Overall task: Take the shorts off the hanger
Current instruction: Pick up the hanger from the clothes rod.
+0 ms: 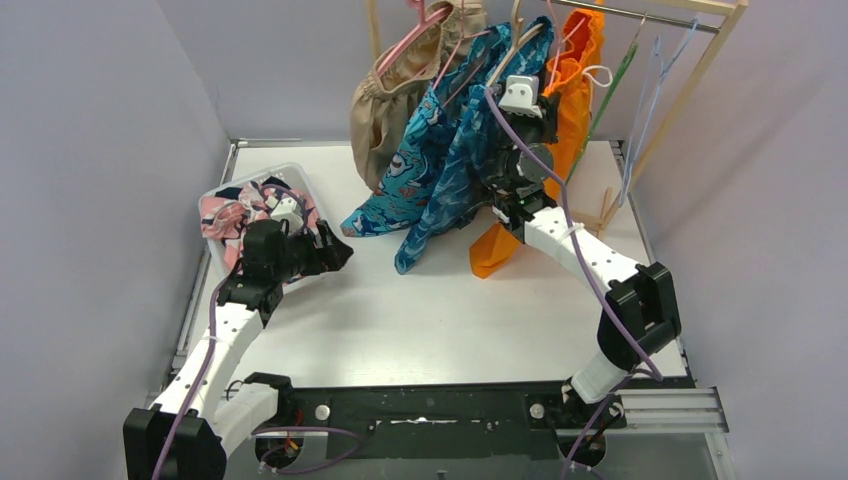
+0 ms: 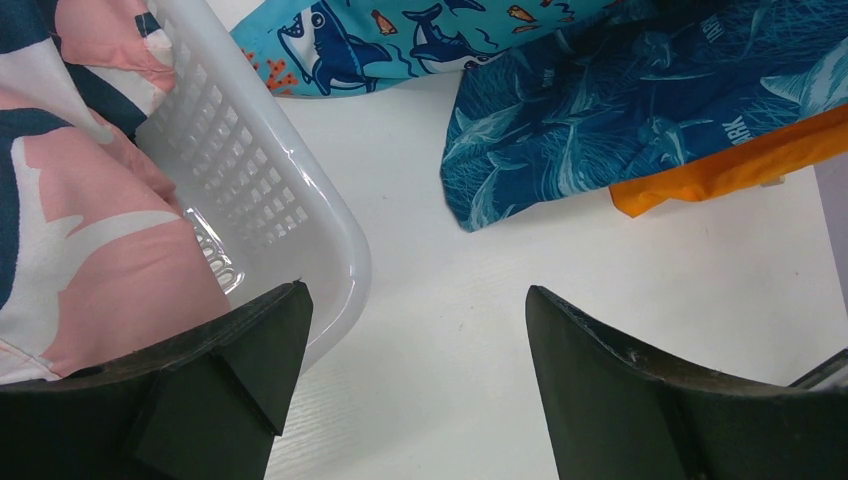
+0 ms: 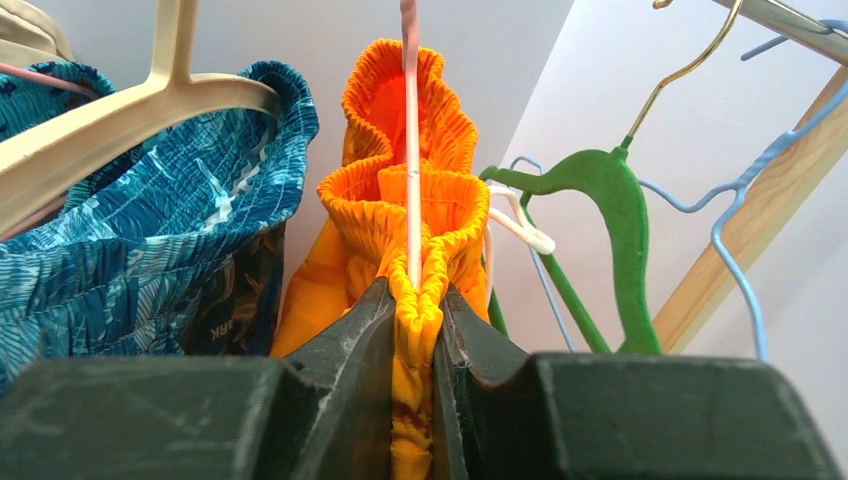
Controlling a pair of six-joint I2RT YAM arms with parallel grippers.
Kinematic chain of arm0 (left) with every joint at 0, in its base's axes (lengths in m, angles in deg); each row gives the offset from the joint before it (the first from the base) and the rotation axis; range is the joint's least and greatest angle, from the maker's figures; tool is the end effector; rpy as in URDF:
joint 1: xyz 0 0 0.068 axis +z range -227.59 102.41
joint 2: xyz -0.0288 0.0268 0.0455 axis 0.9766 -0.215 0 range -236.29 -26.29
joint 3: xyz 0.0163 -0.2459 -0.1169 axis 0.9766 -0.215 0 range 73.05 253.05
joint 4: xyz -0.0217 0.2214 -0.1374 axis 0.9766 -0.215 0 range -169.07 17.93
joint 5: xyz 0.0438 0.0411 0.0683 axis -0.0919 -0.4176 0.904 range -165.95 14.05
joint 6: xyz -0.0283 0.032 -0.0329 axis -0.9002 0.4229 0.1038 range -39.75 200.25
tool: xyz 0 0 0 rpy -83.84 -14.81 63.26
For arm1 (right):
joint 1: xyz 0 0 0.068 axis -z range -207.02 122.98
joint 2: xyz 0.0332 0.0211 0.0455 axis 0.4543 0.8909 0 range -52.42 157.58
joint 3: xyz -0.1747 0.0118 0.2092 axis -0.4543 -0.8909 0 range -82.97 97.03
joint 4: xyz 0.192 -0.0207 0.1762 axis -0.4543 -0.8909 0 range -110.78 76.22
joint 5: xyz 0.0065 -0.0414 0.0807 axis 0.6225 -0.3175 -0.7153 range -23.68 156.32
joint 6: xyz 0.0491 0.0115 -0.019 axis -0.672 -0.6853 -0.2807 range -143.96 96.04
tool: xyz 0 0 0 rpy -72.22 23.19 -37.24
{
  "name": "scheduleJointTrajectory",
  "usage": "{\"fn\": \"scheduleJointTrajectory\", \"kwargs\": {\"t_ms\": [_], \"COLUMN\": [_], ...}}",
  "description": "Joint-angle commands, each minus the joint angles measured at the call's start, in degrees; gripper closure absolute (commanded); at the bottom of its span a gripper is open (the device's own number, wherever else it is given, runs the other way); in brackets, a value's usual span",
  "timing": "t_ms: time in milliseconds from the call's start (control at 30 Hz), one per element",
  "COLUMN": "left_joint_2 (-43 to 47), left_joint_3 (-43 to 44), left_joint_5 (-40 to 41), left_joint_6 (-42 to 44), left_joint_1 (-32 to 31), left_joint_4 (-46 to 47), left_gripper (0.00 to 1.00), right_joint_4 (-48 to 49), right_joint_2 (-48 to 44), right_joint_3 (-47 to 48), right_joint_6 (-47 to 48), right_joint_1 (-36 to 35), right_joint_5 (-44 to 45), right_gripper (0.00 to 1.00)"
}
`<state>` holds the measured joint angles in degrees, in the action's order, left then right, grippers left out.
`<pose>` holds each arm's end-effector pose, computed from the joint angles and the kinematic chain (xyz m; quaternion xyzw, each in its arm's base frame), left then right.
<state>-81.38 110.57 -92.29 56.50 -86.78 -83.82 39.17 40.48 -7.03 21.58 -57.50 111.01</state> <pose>0.2106 -0.0443 0.2603 -0.0370 0.8565 -0.2593 0.4448 0.3277 0.1637 0.4215 0.0083 0.5395 -0.2792 0.7944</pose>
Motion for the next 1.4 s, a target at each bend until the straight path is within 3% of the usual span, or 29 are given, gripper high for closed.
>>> {"fn": "scheduleJointTrajectory", "kwargs": {"t_ms": [0,867,1367], "left_joint_2": [0.15,-0.2,-0.4], "left_joint_3": [0.63,0.54,0.54], "left_joint_5": [-0.72,-0.8,-0.98], "left_joint_6": [-0.07,-0.14,-0.2], "left_joint_1": [-0.04,0.05,0.05], "left_joint_4": [3.84,4.01,4.1], "left_gripper": [0.21,0.21,0.22], "right_joint_4": [9.99,27.37,27.25], "right_joint_2": [0.17,2.31,1.55], "right_joint_3": [2.49,-3.97,-0.56], "right_joint_6": [2.51,14.4,15.68], "right_joint_1": [-0.23,-1.15,-2.12], "right_joint_5": [-3.82,-11.14,-11.37], "right_gripper": [1.0,1.0,1.0]}}
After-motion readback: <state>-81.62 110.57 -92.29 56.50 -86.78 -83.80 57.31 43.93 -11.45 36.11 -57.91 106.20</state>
